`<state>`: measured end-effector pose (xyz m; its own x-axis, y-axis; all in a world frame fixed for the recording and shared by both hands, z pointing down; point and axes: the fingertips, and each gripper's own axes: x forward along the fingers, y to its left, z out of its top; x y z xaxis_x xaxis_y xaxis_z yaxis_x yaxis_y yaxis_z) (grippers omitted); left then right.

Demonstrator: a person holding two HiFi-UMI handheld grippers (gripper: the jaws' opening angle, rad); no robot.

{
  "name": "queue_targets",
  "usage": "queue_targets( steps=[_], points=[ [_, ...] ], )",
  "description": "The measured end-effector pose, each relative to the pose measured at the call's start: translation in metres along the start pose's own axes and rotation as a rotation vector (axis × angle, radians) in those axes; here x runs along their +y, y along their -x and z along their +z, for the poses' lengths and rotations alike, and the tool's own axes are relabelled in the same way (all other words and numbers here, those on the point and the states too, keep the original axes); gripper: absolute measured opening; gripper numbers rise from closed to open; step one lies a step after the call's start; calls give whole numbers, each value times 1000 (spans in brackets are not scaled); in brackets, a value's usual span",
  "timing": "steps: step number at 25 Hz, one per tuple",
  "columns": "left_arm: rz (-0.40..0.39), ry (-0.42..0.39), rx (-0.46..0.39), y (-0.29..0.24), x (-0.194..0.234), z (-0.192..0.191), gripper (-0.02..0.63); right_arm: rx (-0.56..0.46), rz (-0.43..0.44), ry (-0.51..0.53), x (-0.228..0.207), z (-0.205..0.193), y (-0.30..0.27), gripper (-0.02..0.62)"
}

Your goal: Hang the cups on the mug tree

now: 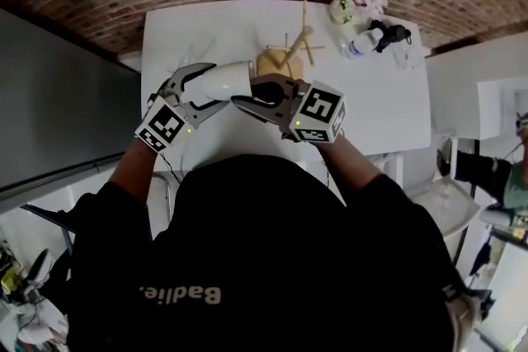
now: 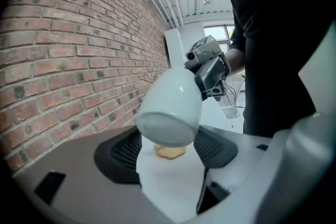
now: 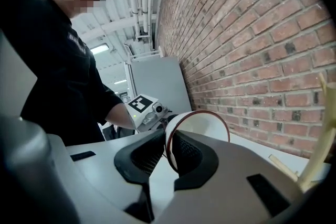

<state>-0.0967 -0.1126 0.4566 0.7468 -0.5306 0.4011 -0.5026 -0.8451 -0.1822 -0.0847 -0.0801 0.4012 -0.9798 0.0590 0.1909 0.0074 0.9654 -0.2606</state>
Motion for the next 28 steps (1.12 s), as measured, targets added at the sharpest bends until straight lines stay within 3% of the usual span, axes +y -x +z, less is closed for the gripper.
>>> queue_targets(
  steps=[7, 13, 19, 28],
  points=[
    [2, 0, 66, -10, 19, -8, 307, -100, -131, -56, -31, -3, 3, 91],
    [-39, 16, 123, -28, 32, -11, 305, -241, -212, -180, -61, -9, 15, 114],
    [-74, 58, 150, -45, 38, -7, 304, -388, -187, -391, -88, -19, 33, 132],
    [-68, 105, 184, -63, 44, -11, 302, -463, -165, -562, -115, -33, 43, 153]
  ],
)
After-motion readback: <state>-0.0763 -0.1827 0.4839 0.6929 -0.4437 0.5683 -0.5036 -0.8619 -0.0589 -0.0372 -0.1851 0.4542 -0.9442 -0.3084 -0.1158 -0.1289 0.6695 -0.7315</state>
